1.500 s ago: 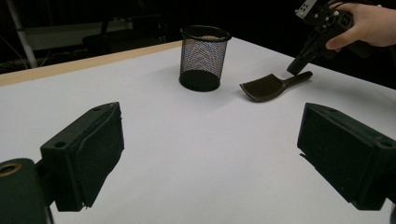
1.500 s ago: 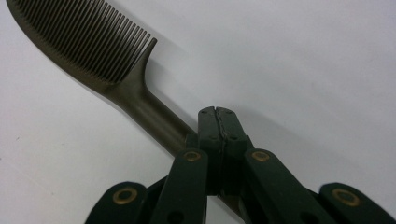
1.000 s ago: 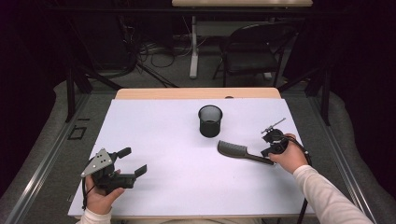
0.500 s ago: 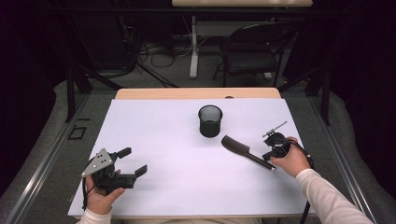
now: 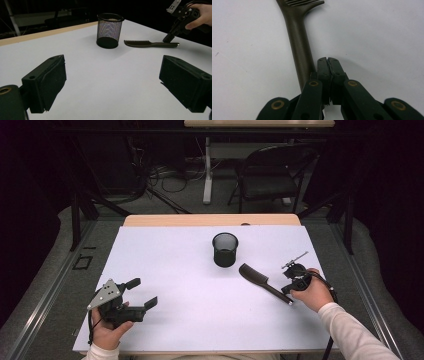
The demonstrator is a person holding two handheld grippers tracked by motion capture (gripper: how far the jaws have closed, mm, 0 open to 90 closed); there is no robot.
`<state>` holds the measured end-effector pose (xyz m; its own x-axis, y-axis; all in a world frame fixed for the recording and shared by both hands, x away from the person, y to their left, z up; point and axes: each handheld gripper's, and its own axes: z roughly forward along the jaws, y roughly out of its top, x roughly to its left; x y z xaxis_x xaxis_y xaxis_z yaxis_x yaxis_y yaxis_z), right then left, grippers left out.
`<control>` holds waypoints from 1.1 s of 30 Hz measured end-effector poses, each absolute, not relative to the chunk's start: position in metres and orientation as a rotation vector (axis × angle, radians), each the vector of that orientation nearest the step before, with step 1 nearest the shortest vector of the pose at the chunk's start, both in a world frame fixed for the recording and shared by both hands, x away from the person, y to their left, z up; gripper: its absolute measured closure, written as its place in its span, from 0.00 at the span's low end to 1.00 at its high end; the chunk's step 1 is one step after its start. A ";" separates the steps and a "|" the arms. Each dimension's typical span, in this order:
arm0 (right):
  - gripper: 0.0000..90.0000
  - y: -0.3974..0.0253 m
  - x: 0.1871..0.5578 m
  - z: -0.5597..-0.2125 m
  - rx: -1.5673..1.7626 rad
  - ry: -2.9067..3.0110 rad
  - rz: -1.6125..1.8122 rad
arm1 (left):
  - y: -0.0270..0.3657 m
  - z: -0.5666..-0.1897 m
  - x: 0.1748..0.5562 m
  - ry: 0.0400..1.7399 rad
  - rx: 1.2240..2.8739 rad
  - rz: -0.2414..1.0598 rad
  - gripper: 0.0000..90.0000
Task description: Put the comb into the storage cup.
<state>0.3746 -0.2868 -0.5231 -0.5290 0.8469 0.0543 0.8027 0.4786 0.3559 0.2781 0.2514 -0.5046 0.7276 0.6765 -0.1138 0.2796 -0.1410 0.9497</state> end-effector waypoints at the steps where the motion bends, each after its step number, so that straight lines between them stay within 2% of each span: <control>1: 0.99 -0.287 0.374 -0.523 1.449 2.590 0.515 | 0.251 -0.505 0.278 0.762 1.725 0.407 0.08; 7: 0.96 -0.289 0.375 -0.519 1.458 2.596 0.458 | 0.251 -0.505 0.278 0.762 1.728 0.406 0.08; 23: 0.86 -0.293 0.371 -0.508 1.436 2.515 0.614 | 0.251 -0.505 0.278 0.763 1.727 0.404 0.08; 27: 0.81 -0.293 0.370 -0.505 1.393 2.513 0.637 | 0.251 -0.505 0.278 0.763 1.730 0.402 0.08; 30: 0.72 -0.292 0.369 -0.504 1.371 2.503 0.666 | 0.251 -0.505 0.278 0.763 1.727 0.403 0.08; 33: 0.69 -0.291 0.368 -0.501 1.338 2.492 0.701 | 0.251 -0.505 0.278 0.763 1.726 0.402 0.08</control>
<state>0.3677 -0.2913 -0.5009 -0.5583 0.8293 0.0255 0.7208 0.4696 0.5098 0.2781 0.2509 -0.5049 0.7300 0.6731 -0.1182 0.2826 -0.1399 0.9490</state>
